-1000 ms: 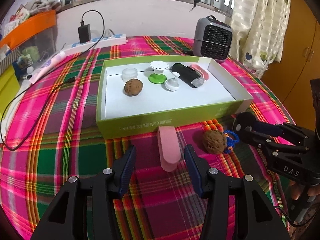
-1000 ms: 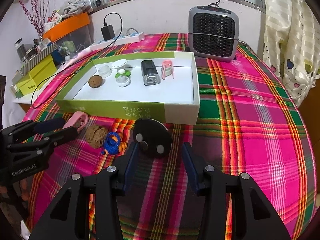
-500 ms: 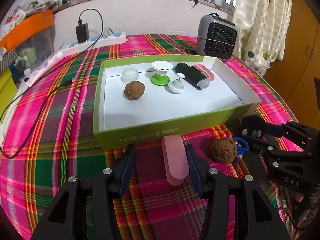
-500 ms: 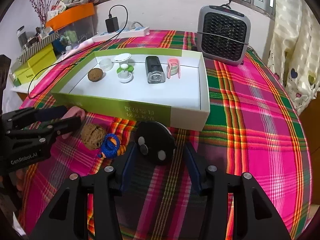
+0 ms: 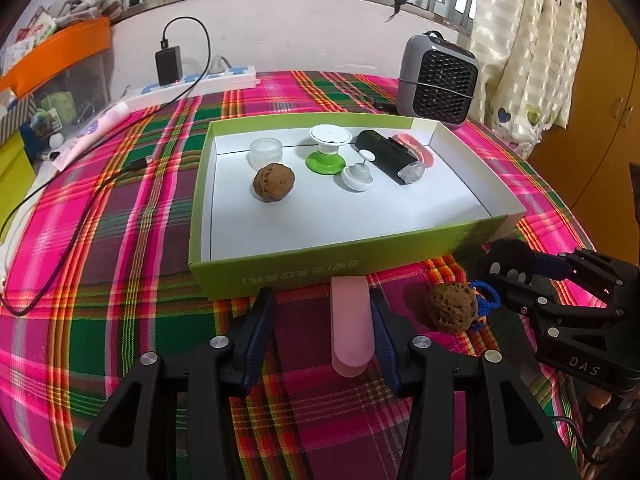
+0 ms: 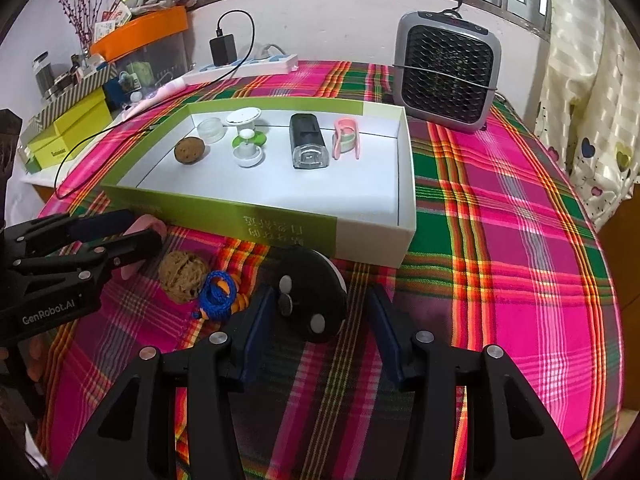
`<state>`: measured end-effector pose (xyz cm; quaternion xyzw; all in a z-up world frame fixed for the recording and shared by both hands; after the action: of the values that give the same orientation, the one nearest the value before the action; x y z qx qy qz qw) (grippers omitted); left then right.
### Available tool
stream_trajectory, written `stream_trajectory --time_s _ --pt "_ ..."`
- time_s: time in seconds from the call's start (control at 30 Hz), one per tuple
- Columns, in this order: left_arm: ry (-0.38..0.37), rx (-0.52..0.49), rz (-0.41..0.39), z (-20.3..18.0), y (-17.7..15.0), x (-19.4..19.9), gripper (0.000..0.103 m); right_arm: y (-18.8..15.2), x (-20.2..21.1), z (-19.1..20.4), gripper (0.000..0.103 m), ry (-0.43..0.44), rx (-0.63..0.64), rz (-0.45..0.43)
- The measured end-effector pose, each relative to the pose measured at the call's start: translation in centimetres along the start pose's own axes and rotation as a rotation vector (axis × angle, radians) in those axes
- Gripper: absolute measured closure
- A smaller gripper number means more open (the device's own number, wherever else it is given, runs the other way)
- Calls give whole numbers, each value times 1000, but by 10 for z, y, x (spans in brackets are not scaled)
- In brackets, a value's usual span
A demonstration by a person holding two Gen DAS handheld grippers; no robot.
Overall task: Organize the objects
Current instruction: 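Grasp the pink clip with the left tool while the right tool grasps the black round fob, then carry the pink clip toward the green box with the left tool while the right tool carries the black fob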
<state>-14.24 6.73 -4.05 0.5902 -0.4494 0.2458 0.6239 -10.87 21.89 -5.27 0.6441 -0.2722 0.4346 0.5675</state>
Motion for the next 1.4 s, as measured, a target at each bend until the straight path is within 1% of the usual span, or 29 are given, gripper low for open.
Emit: stream_trajectory --time_s 0.13,0.2,0.27,0.57,0.83,1.4 --pt "6 6 -2 2 0 0 64 0 1 -2 60 -9 -7 -2" --pt "10 8 -3 2 0 0 68 0 1 -3 63 -10 -9 -2" --pt "12 10 -3 3 0 0 70 -1 1 -3 66 -13 -10 -3" --pt "22 18 -4 6 0 1 79 -2 2 -2 74 -16 -9 -5" --pt "30 33 -6 10 -1 1 87 -2 3 -2 74 -15 -9 -5" --pt "30 36 -5 11 -1 2 87 -4 4 -2 74 -9 -14 -6"
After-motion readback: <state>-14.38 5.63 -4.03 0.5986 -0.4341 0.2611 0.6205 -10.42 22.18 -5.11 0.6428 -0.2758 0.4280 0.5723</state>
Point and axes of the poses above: each gripper's, at about its wrist camera, not at the fingertips, and x roughly against the way its jaws point, z to its left, y to its top, the point moved 7 cm from there along -x, roughly the way its jaws point, and after that the axes turned 9 degrees about z, right-handed, at the moved point
